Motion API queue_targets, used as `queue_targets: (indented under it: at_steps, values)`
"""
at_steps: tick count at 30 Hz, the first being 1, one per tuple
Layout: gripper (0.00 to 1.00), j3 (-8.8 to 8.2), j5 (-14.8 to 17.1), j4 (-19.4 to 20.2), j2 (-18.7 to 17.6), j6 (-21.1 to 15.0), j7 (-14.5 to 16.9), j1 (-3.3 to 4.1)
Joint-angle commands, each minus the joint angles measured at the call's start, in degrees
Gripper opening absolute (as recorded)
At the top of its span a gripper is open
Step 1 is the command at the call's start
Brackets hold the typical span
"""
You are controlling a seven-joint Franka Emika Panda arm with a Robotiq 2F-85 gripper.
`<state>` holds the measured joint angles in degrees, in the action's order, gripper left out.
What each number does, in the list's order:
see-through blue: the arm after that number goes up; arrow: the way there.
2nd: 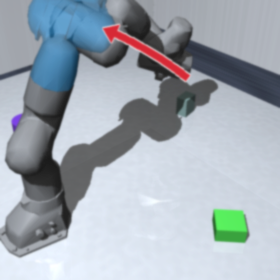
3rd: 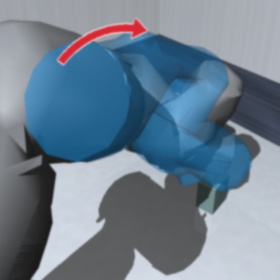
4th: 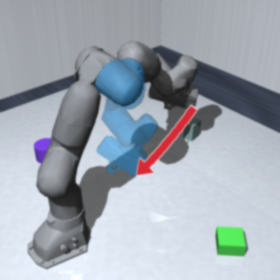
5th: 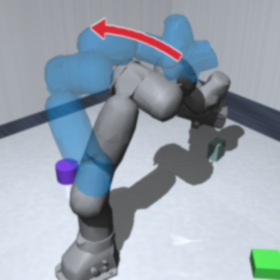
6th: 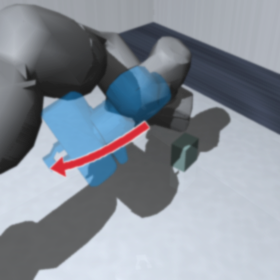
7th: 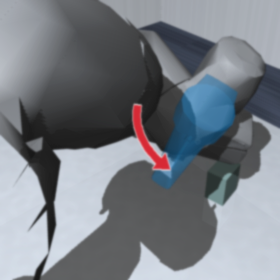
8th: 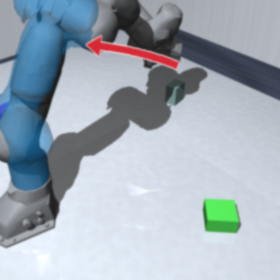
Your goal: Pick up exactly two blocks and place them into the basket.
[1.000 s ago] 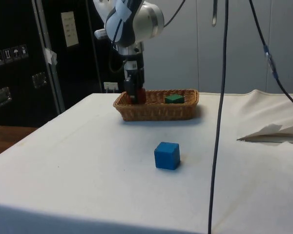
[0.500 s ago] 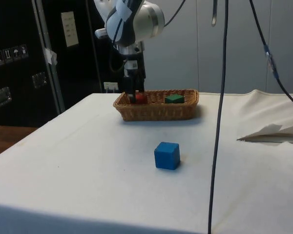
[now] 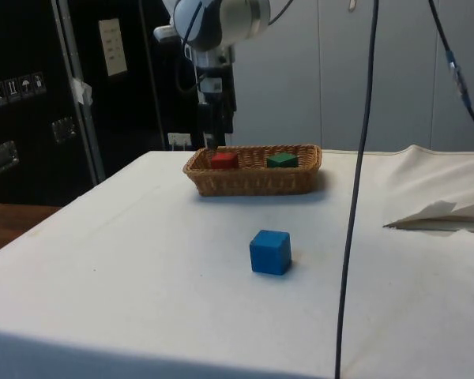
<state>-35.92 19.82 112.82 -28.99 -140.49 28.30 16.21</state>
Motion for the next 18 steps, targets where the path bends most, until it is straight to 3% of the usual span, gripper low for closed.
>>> queue_targets:
  at_steps: [1,3,4,5,12,13,14,18]
  values:
    - [1.00,-0.80,-0.86,0.34,0.57,0.34,-1.03,0.69]
    - [1.00,-0.86,-1.32,0.69,1.55,0.52,-1.66,0.86]
    - [1.00,-0.06,-0.92,0.57,1.89,0.34,-1.26,0.23]
    - [1.00,-0.80,-1.89,1.03,2.64,0.69,-2.46,1.15]
    - [1.00,0.00,-4.41,2.69,6.13,0.92,-5.84,2.35]
    - [1.00,0.40,-3.61,2.23,5.79,1.09,-4.81,1.43]
    - [1.00,0.46,-5.21,3.21,6.93,0.80,-6.88,2.58]
    - [1.00,1.38,-6.42,4.13,8.25,0.46,-8.65,3.09]
